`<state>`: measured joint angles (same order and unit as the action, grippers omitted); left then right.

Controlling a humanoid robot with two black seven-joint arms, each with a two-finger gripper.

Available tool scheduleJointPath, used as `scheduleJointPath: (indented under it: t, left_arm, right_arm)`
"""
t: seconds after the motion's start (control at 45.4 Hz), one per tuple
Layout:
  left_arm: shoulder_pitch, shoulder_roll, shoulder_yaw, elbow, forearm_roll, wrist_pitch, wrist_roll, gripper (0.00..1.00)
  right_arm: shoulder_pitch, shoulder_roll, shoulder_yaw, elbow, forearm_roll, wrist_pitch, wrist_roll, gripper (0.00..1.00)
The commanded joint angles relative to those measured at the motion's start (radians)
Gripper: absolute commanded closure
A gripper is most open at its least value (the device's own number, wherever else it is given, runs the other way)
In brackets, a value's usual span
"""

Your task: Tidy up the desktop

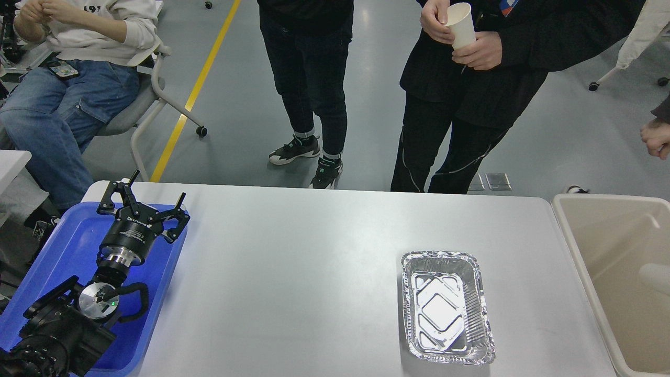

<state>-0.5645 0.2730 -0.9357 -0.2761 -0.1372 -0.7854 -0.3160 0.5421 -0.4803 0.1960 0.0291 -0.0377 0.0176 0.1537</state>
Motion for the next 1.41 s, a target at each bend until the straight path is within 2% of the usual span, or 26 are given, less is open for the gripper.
scheduleJointPath:
  t: [0.0, 0.418, 0.44, 0.484, 0.528, 0.66, 0.726, 1.232, 1.387]
  left_arm:
    - [0.000, 0.000, 0.000, 0.000, 0.001, 0.000, 0.000, 0.00]
    - [0.000, 0.000, 0.000, 0.000, 0.001, 0.000, 0.000, 0.00]
    - [0.000, 0.000, 0.000, 0.000, 0.001, 0.000, 0.000, 0.00]
    - [0.000, 0.000, 0.002, 0.000, -0.001, 0.000, 0.000, 0.00]
    - [0.000, 0.000, 0.000, 0.000, 0.001, 0.000, 0.000, 0.00]
    - [0.000, 0.000, 0.000, 0.000, -0.001, 0.000, 0.000, 0.00]
    - [0.000, 0.000, 0.000, 0.000, 0.001, 0.000, 0.000, 0.00]
    - [0.000, 0.000, 0.000, 0.000, -0.001, 0.000, 0.000, 0.00]
    - [0.000, 0.000, 0.000, 0.000, -0.001, 0.000, 0.000, 0.00]
  right_arm:
    - [0.006, 0.048, 0.002, -0.034, 0.001, -0.025, 0.000, 1.00]
    - [0.012, 0.046, 0.000, -0.035, 0.001, -0.030, 0.000, 1.00]
    - [0.012, 0.046, -0.001, -0.035, 0.001, -0.030, 0.000, 0.96]
    - [0.012, 0.046, -0.004, -0.035, 0.001, -0.030, 0.000, 0.64]
    - [0.012, 0.046, -0.012, -0.037, -0.001, -0.036, 0.001, 0.39]
    - [0.012, 0.046, -0.017, -0.037, -0.001, -0.065, 0.001, 0.10]
    - [0.012, 0.042, -0.017, -0.037, -0.002, -0.076, 0.001, 0.02]
    - [0.016, 0.020, 0.002, -0.044, 0.001, -0.067, 0.001, 0.03]
    - [0.016, -0.004, 0.065, -0.037, 0.019, -0.054, -0.002, 0.04]
